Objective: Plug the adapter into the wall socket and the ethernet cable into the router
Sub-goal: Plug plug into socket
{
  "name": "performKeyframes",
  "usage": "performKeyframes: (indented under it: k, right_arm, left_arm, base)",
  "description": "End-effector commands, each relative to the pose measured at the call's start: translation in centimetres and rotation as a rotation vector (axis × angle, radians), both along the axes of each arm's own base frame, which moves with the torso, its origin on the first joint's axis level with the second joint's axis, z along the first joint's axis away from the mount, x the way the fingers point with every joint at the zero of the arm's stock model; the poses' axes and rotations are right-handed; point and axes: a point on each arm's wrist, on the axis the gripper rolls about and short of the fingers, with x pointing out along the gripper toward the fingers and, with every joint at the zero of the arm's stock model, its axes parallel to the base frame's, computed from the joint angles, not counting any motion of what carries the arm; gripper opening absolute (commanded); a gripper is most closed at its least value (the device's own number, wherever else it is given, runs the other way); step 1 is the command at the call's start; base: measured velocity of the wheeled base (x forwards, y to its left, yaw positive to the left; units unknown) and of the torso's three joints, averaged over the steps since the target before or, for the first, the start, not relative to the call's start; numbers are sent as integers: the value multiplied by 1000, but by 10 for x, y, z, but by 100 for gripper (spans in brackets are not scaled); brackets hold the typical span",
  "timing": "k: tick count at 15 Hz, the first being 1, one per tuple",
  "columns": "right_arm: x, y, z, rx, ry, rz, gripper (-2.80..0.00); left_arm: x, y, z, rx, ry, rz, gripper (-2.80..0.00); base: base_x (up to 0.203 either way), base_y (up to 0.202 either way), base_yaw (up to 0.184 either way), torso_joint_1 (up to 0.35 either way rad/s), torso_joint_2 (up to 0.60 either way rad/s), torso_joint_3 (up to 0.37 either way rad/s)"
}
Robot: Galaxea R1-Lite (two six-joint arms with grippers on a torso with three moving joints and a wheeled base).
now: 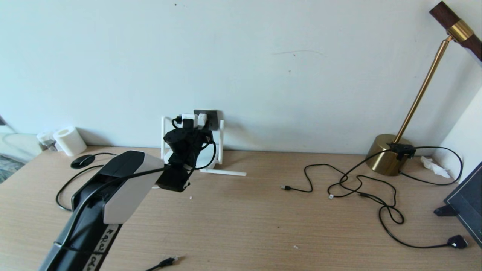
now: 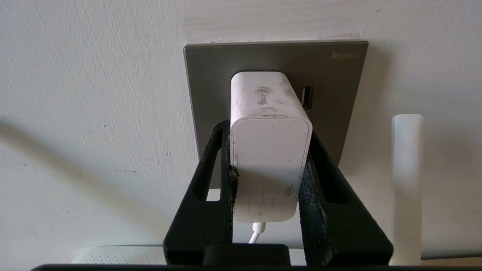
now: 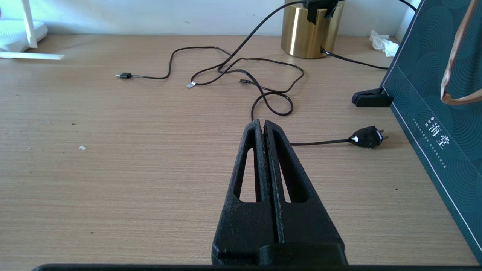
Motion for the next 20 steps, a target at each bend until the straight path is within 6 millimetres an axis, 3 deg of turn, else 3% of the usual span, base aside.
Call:
performKeyframes:
  k: [1, 20]
  right_arm:
    - [0, 0, 0, 0, 0, 0, -280]
    - [0, 0, 0, 0, 0, 0, -280]
  left_arm:
    - [5, -1, -4, -4, -10, 0, -280]
    - [7, -6, -6, -7, -2, 5, -280]
  base:
    - [0, 0, 0, 0, 0, 0]
    - [0, 0, 0, 0, 0, 0]
